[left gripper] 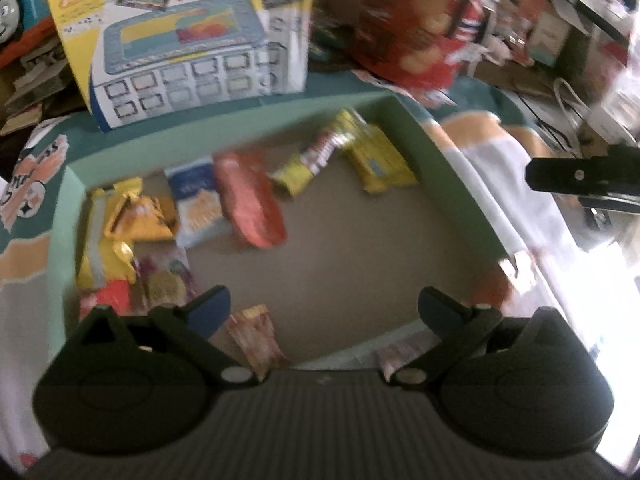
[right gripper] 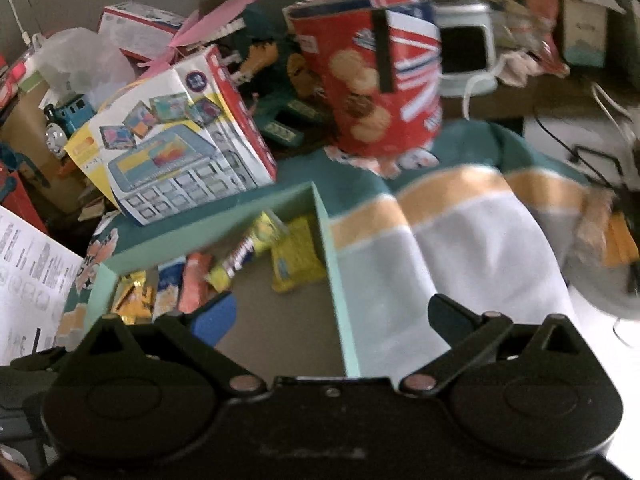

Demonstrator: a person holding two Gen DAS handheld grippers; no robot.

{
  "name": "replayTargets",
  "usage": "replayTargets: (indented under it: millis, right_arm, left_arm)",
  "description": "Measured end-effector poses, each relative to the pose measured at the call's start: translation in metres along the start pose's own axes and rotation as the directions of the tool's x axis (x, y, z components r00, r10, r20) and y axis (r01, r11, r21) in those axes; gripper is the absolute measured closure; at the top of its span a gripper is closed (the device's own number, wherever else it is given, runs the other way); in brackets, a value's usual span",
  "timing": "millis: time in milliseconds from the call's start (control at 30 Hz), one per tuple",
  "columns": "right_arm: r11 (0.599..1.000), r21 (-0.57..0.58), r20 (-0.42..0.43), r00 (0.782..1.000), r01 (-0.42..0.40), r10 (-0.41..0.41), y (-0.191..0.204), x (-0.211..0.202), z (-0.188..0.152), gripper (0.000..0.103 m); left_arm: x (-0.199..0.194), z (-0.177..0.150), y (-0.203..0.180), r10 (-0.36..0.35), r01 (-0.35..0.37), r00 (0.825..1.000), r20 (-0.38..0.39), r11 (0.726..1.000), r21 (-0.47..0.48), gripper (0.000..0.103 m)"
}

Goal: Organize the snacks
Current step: 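Reach both tools toward the orange chip bags beside the tray, then grasp the orange chip bag with the right tool while the left tool grasps the red chip bag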

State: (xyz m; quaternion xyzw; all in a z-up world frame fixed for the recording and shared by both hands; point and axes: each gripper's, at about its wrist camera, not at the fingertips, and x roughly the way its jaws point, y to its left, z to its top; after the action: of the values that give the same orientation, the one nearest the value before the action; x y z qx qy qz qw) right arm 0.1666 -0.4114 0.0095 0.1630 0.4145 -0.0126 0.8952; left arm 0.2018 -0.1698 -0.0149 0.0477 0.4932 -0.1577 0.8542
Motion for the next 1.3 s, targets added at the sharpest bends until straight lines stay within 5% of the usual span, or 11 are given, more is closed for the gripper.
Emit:
replayTargets:
  millis: [467, 833, 967, 1067, 1300]
  right_arm:
    - [0.995, 0.097, -0.084, 0.996, -0.010, 0.018, -0.032, -0.015, -0.086, 0.000]
    - [0.996, 0.061, -0.029, 0.997, -0.065, 0.067, -0.005, 0.002, -0.082, 0.000]
    - [0.997, -0.023, -0.016, 0.998, -0.069, 0.068, 0.013, 0.018, -0.077, 0.025]
    - [0.997, -0.047, -0.005, 0.998, -0.057, 0.057, 0.016, 0.024, -0.077, 0.056]
    - [0.999, -0.014, 0.029, 0.999, -0.043, 0.044, -0.007, 0.001, -0.073, 0.059]
  left_arm:
    - [0.007, -0.060, -0.028, 0.002, 0.006, 0.995, -0.103, 0.997, 0.077, 0.000]
    - [0.016, -0.063, -0.030, 0.003, 0.005, 0.992, -0.126, 0.998, 0.068, 0.000]
    - [0.013, -0.063, -0.029, -0.002, 0.010, 0.994, -0.111, 0.997, 0.077, 0.000]
    - [0.012, -0.062, -0.032, -0.012, 0.021, 0.994, -0.105, 0.996, 0.089, 0.000]
    - [0.009, -0.058, -0.060, -0.067, 0.083, 0.993, -0.095, 0.983, 0.165, 0.000]
